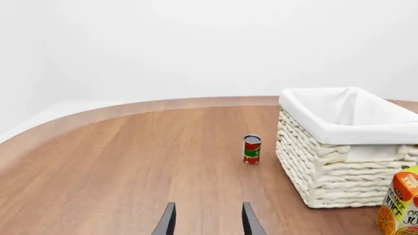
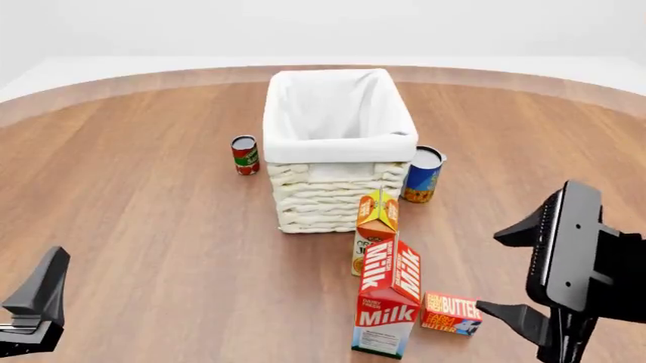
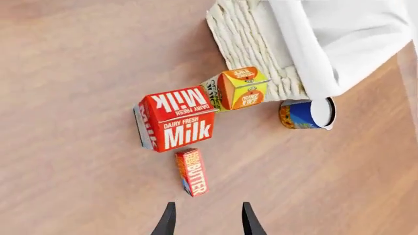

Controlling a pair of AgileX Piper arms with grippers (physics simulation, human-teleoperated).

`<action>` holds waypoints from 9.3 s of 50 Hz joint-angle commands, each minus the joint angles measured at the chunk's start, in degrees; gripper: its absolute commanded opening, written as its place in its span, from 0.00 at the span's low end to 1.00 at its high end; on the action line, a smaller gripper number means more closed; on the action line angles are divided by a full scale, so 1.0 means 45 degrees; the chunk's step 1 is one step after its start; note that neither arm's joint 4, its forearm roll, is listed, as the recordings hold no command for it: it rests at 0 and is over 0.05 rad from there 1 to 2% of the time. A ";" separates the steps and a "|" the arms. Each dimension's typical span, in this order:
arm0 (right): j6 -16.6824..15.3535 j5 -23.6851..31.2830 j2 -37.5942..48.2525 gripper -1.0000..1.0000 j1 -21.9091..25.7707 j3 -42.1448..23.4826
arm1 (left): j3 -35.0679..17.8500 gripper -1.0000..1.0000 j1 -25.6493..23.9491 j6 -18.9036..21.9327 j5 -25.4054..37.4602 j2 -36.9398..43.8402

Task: Pick up the butter and put it in the basket.

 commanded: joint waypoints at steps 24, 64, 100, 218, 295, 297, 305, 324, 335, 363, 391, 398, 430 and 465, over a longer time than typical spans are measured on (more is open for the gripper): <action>0.0238 0.0726 0.1806 1.00 -0.0067 0.0965 | 0.0000 1.00 0.0000 0.0000 0.0000 0.0000; -0.3488 -0.0544 0.2838 1.00 -0.3106 0.1963 | 0.0000 1.00 0.0000 0.0000 0.0000 0.0000; -0.5365 -0.3585 0.5235 1.00 -0.3491 0.2832 | 0.0000 1.00 0.0000 0.0000 0.0000 0.0000; 0.4946 -0.1572 -0.0472 0.00 0.0670 -0.5730 | 0.0000 1.00 0.0000 0.0000 0.0000 0.0000; 1.0316 -0.6148 0.8031 0.00 -0.0017 -0.8862 | 0.0000 1.00 0.0000 0.0000 0.0000 0.0000; 1.0274 -0.6198 0.8081 0.00 -0.0022 -0.8807 | 0.0000 1.00 0.0000 0.0000 0.0000 0.0000; 1.0185 -0.6516 0.8325 0.00 -0.0110 -0.8696 | 0.0000 1.00 0.0000 0.0000 0.0000 0.0000; 1.0041 -0.7352 0.9383 0.00 -0.0417 -0.9396 | 0.0000 1.00 0.0000 0.0000 0.0000 0.0000; 1.0139 -0.7930 0.9938 0.00 -0.0269 -0.9318 | 0.0000 1.00 0.0000 0.0000 0.0000 0.0000; 1.0091 -0.8557 1.1587 0.00 -0.0646 -1.0179 | 0.0000 1.00 0.0000 0.0000 0.0000 0.0000; 1.0323 -0.9196 1.2205 0.00 -0.0554 -0.9855 | 0.0000 1.00 0.0000 0.0000 0.0000 0.0000; 1.0307 -0.9230 1.2222 0.00 -0.0585 -0.9836 | 0.0000 1.00 0.0000 0.0000 0.0000 0.0000; 1.0453 -0.9419 1.3129 0.00 -0.0554 -1.0405 | 0.0000 1.00 0.0000 0.0000 0.0000 0.0000; 1.0537 -0.9588 1.3825 0.00 -0.0886 -1.0378 | 0.0000 1.00 0.0000 0.0000 0.0000 0.0000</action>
